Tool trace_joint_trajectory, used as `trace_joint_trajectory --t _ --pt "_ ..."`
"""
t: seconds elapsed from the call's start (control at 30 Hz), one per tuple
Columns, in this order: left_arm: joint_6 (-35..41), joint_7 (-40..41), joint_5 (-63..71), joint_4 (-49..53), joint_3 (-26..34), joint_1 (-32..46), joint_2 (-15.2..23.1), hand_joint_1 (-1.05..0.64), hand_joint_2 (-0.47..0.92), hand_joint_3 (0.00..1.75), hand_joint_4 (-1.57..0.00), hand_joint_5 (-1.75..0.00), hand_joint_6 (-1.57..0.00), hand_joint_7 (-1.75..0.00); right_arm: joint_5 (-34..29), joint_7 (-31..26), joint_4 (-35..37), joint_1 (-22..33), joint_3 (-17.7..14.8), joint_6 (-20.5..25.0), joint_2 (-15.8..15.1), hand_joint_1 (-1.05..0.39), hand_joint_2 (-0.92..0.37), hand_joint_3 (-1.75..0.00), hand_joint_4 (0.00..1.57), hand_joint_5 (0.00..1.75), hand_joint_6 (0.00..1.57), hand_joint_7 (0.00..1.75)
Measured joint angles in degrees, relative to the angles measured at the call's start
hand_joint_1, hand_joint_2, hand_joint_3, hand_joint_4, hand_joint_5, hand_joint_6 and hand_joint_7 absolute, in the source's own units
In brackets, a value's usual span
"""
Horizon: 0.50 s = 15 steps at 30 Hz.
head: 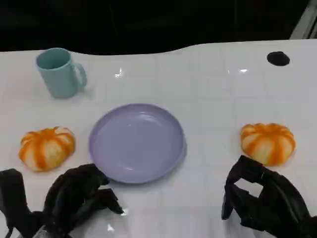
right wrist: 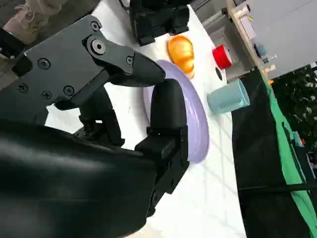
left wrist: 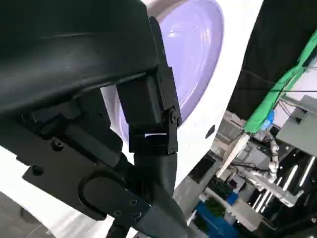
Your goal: Grasp the bread from the table and place it into the plate.
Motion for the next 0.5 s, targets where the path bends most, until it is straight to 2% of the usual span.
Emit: trace_joint_trajectory --t 0.5 --pt "2.70 1.08 -0.17 -3.40 -0.04 1.73 -0.44 -1.05 0.65 0.00 -1.57 -0.66 -1.57 -0.55 0.10 -0.16 -3.43 0.83 -0.09 2.35 -0.01 -0.30 -0.55 -1.00 0.76 1.75 0.55 1.75"
